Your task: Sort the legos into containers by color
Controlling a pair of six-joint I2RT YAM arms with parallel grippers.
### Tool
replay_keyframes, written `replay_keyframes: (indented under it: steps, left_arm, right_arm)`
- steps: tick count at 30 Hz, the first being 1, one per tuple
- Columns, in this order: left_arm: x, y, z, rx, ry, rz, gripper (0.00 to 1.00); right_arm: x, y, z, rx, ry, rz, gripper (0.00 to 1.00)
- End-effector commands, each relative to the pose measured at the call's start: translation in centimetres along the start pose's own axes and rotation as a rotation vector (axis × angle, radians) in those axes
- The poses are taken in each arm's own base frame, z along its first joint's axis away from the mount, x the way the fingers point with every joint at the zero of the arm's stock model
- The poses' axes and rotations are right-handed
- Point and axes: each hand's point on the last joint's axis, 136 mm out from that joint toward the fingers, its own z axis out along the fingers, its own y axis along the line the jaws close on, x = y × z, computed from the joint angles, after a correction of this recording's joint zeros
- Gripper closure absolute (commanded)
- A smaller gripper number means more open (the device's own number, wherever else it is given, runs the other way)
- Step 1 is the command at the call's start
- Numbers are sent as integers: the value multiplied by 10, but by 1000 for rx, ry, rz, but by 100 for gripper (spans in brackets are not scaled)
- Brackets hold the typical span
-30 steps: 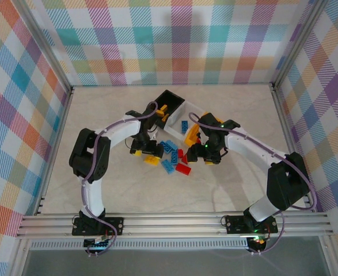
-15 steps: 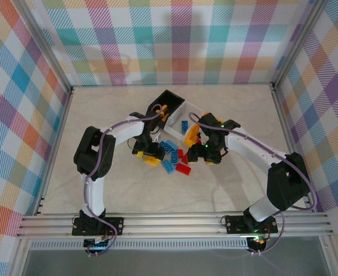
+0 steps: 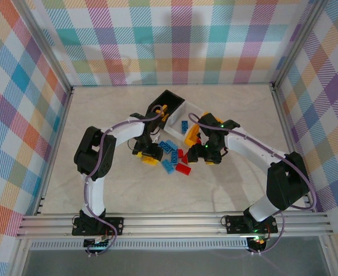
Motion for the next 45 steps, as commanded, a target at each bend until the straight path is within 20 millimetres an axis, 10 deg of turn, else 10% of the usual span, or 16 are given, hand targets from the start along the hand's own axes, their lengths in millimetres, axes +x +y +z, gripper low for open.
replay_keyframes:
  steps: [1, 15, 28, 36, 45]
  left_arm:
    - [27, -8, 23, 3, 94, -3, 24]
    - [14, 5, -23, -20, 5, -103, 36]
    - [-117, 16, -117, 20, -290, -199, 36]
    - [-205, 20, -122, -1, -483, -236, 35]
    - [-230, 17, -118, 24, -542, -247, 25]
  right_arm:
    - [7, -5, 5, 19, 21, -4, 25]
    - [6, -3, 6, 10, 16, -2, 25]
    - [-1, -3, -2, 37, 12, -36, 25]
    - [-11, 7, -14, 27, -12, -63, 25]
    - [-7, 23, -16, -64, -8, -119, 25]
